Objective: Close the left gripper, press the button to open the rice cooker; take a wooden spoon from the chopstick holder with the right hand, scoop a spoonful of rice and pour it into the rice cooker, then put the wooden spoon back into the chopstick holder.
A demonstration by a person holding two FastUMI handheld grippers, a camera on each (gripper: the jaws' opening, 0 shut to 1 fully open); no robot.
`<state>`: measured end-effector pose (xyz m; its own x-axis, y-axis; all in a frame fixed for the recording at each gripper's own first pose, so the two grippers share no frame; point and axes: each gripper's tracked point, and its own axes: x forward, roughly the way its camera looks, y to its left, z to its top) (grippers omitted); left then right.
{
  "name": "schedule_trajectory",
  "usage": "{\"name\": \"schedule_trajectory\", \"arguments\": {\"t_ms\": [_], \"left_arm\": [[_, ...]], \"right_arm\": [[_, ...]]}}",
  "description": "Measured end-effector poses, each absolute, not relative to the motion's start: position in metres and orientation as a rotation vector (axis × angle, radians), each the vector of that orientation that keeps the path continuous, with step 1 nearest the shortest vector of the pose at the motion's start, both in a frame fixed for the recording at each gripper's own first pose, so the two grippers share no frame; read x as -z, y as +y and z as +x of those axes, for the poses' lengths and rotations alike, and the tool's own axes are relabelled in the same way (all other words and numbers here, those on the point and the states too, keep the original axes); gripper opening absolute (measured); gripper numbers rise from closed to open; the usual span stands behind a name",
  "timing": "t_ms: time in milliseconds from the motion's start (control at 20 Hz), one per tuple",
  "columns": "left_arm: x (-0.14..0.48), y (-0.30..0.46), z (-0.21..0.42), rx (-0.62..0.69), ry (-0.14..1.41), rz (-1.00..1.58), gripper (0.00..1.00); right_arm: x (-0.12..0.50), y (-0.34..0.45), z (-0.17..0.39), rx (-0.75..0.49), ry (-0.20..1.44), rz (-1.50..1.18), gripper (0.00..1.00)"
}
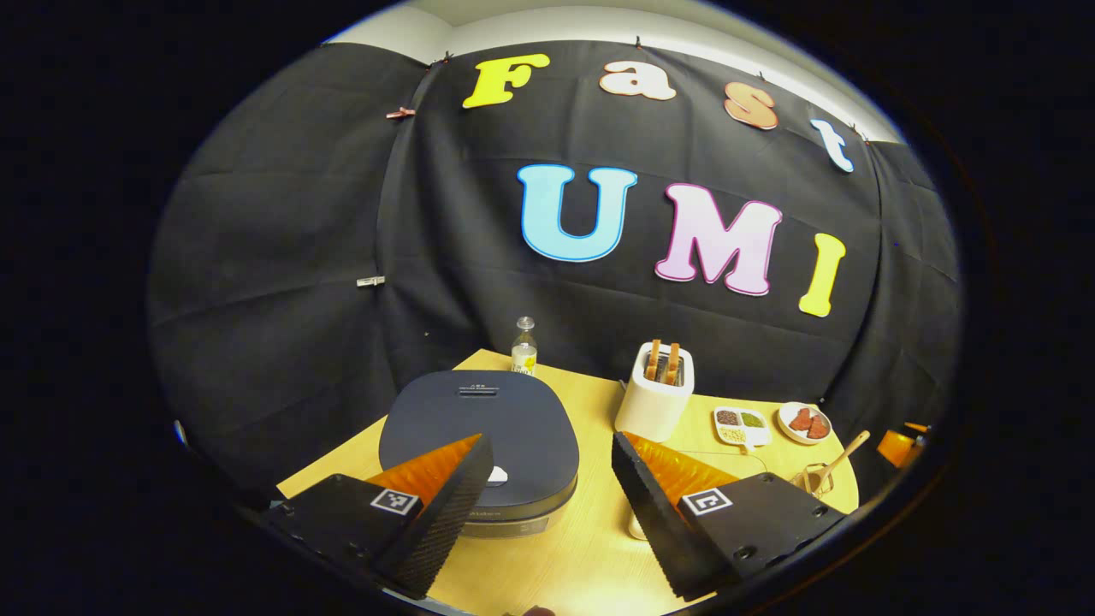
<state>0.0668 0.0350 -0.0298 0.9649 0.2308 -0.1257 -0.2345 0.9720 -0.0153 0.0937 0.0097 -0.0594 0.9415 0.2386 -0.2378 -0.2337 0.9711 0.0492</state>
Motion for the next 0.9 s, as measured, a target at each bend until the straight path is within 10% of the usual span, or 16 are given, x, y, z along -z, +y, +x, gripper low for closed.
{"name": "schedule_trajectory", "arguments": {"t_ms": [900], "left_arm": [[0.053, 0.026, -0.036, -0.004, 0.082, 0.001, 0.95]], "right_arm": [[0.013, 0.003, -0.054, -0.067, 0.103, 0.023, 0.98]]}}
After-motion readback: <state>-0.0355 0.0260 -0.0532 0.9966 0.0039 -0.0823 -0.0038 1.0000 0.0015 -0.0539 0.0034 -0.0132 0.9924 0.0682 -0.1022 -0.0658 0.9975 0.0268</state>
